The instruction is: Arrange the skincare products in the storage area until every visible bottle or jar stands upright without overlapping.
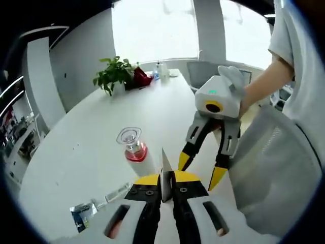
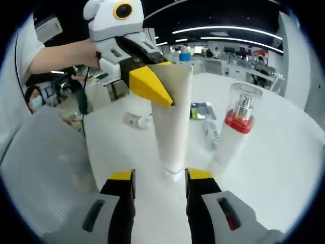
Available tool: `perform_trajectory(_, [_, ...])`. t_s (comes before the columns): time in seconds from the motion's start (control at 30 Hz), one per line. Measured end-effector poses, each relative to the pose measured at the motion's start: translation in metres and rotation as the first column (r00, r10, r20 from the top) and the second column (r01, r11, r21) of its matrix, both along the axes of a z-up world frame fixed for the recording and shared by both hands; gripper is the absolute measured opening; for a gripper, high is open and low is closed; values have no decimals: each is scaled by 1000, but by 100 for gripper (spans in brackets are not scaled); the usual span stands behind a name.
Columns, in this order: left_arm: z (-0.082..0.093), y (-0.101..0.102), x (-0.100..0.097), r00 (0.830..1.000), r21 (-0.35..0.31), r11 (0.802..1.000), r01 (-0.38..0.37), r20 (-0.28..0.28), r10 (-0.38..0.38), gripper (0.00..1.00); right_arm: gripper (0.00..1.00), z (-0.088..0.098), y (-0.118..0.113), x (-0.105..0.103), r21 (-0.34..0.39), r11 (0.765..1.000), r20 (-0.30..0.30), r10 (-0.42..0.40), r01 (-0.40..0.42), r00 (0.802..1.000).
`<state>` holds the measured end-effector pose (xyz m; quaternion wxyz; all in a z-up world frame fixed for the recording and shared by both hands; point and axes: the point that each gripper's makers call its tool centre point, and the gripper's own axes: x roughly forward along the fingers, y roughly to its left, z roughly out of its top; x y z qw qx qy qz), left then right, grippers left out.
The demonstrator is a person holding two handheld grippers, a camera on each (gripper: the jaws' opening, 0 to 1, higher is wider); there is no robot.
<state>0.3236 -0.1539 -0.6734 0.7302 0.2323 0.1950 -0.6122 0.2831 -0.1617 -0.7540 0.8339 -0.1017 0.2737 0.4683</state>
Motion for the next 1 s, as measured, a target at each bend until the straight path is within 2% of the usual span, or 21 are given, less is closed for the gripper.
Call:
perform_trajectory(0.23, [1,-5,16,1000,7,1000,2,26,-2,4,48,-4,-8,-3,13,999,-19,-42,42,999])
perform_trajectory(0.47, [0,-4,31,999,11,1000,1,43,-2,4,60,-5,-16,-5,29,995,-21,-99,100,995])
perform_trajectory(0.73, [0,-8,42,998,11,1000,11,58,-12,4,67,-5,-21,-13,30,991,-25,-132,133,991])
perform_trajectory(1.0, [1,-10,53,997,7,1000,20,71,-20,4,79,-3,-33,-17,44,979,-35,-196,197,980])
